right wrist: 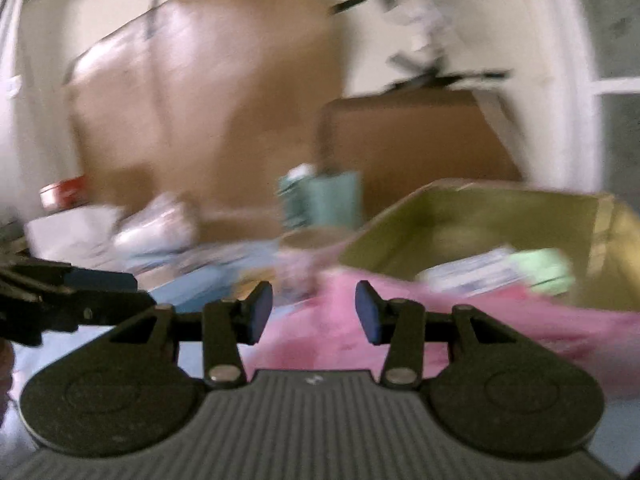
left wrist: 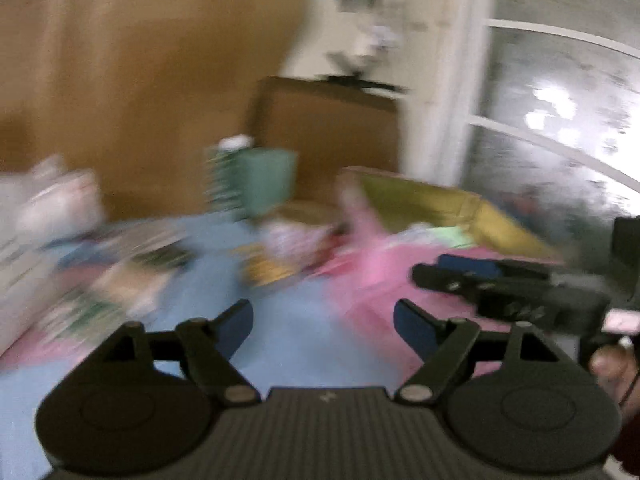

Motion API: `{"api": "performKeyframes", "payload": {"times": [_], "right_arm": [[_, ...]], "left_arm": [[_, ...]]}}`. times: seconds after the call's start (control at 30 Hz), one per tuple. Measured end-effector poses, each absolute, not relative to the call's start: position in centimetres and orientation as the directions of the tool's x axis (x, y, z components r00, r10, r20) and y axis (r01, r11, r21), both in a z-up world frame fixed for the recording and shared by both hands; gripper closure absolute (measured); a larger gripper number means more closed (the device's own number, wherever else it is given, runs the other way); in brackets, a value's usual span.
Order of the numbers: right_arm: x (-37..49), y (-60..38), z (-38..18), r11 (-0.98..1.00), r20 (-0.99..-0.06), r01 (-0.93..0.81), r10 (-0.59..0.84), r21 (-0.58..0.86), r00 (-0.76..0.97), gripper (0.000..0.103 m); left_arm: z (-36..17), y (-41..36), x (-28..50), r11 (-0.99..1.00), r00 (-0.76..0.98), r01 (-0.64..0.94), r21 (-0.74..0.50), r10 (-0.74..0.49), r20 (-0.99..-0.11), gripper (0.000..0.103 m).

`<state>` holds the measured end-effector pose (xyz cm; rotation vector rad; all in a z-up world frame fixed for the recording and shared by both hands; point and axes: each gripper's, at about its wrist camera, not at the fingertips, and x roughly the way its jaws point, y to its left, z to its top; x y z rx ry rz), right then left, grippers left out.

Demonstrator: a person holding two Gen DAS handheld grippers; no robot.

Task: Organize soft objects
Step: 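Carry the white packet into the pink tin and open the right gripper, then move the right gripper to the blue plastic case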

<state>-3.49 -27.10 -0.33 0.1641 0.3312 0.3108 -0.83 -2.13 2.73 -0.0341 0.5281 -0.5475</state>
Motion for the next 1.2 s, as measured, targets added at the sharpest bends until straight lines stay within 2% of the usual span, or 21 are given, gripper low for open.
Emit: {"api": "performKeyframes", "payload": {"times": [0.13, 0.2, 0.23, 0.4, 0.63, 0.97, 1.07, 1.2], "right_arm": [[-1.8, -22.2, -0.2, 0.899, -0.359, -0.350, 0.427, 0.261, 0.830, 0.037], [-0.9, -19.9, 0.1, 0.893, -0.371, -0.362, 0.442, 0.268, 0.817, 0.023], [-0.6, -18.8, 0.2, 0.894, -0.372, -0.359, 0.440, 0.267, 0.817, 0.021], [0.9, -14.8, 0.6, 0.915, -0.377, -0.328, 0.397, 0.236, 0.837, 0.011], [2.9, -11.1, -0.2, 0.935, -0.428, -0.288, 0.351, 0.206, 0.833, 0.009], [4.1, -10.4, -2.2, 0.960, -0.489, -0.207, 0.274, 0.186, 0.828, 0.008], [4.3, -10.9, -2.5, 0.957, -0.499, -0.196, 0.280, 0.216, 0.820, 0.011], [4.3, -11.2, -2.7, 0.949, -0.506, -0.205, 0.302, 0.240, 0.808, 0.027]], "left_arm": [[0.9, 4.7, -0.9, 0.933, 0.787, 0.287, -0.218, -0.359, -0.501, 0.022], [0.5, 7.0, -0.5, 0.950, 0.815, 0.209, -0.230, -0.299, -0.496, 0.022], [0.3, 7.7, -0.4, 0.954, 0.825, 0.184, -0.235, -0.280, -0.490, 0.022], [-0.7, 9.7, -0.6, 0.935, 0.838, 0.156, -0.317, -0.295, -0.459, 0.022], [-0.9, 11.5, -1.2, 0.886, 0.864, 0.172, -0.431, -0.346, -0.365, 0.019], [-1.3, 12.5, -1.1, 0.856, 0.866, 0.174, -0.486, -0.368, -0.338, 0.018], [-1.2, 12.1, -1.2, 0.865, 0.866, 0.179, -0.469, -0.365, -0.341, 0.018], [-1.2, 11.9, -1.2, 0.868, 0.866, 0.180, -0.462, -0.363, -0.345, 0.015]]}}
